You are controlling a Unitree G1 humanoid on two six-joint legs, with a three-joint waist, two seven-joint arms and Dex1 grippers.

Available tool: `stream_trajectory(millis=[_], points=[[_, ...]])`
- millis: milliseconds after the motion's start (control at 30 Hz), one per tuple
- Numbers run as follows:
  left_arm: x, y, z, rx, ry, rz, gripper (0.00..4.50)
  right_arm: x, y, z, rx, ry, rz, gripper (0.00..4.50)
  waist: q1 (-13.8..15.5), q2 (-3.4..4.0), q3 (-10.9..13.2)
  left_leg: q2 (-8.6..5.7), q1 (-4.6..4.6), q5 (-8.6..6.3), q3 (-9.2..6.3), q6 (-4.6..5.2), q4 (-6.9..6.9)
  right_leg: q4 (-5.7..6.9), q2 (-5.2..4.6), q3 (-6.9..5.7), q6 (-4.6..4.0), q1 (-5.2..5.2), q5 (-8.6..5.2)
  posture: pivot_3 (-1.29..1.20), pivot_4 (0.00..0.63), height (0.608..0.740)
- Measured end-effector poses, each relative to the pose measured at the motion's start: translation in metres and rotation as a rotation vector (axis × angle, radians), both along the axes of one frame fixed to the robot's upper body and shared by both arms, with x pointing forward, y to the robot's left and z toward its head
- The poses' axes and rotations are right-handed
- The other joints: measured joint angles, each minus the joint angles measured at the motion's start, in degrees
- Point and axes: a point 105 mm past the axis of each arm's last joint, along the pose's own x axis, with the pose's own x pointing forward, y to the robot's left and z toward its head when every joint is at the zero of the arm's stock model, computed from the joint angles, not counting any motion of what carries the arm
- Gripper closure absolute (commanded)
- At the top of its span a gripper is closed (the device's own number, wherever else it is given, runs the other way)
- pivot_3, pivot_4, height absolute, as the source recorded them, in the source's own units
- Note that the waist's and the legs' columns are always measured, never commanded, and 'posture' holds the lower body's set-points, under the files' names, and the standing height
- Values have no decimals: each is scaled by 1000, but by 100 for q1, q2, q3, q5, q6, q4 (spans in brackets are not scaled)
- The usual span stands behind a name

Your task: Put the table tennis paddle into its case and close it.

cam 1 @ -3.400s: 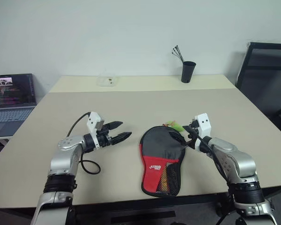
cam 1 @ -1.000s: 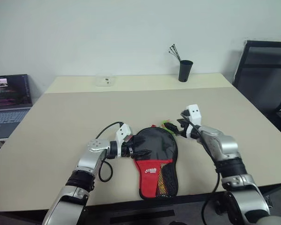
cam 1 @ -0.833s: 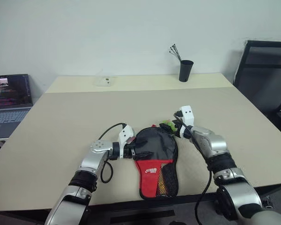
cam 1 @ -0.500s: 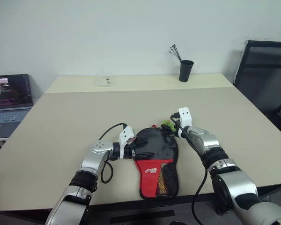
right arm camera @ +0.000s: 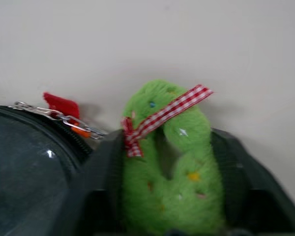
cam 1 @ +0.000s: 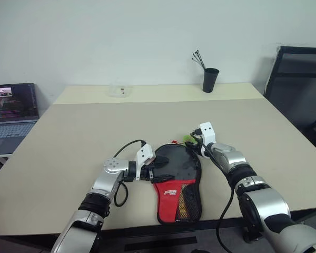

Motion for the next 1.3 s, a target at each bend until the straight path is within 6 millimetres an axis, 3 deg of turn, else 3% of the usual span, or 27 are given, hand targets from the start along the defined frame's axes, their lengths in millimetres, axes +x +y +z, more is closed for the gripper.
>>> stream_trajectory(millis=[133,200,433,833,1067,1300], points=[[8,-4,-2,24,-12,-3,446,0,1,1,2,0,3,4234,9,3,-6,-2,4,0,0,0,2,1,-5,-2,0,6,0,0,150,740],[10,-5,-5,27,-17,-7,446,0,2,1,2,3,3,4464,9,8,-17,-3,12,0,1,0,2,1,-6,-2,0,12,0,0,150,740],[14,-3,-15,23,-5,11,446,-2,2,1,1,27,11,4498,9,32,-35,-3,93,-1,2,0,-6,-6,-12,-3,-2,89,-3,0,150,740],[15,-8,-20,8,10,21,446,-17,-8,19,-84,-47,76,4498,45,83,-87,-6,93,0,-1,1,-5,-7,-28,-7,-2,94,-4,0,150,740],[16,-13,-21,-1,25,15,446,-33,-21,1,-168,-23,72,4498,128,90,-94,-9,90,-1,-2,0,-6,-16,-28,-11,-4,94,-6,0,150,740],[16,-16,-22,-6,38,8,446,-37,-36,1,-200,-15,44,4498,159,91,-94,-12,85,-1,-6,0,-7,-27,-35,-18,-5,95,-7,0,150,740]])
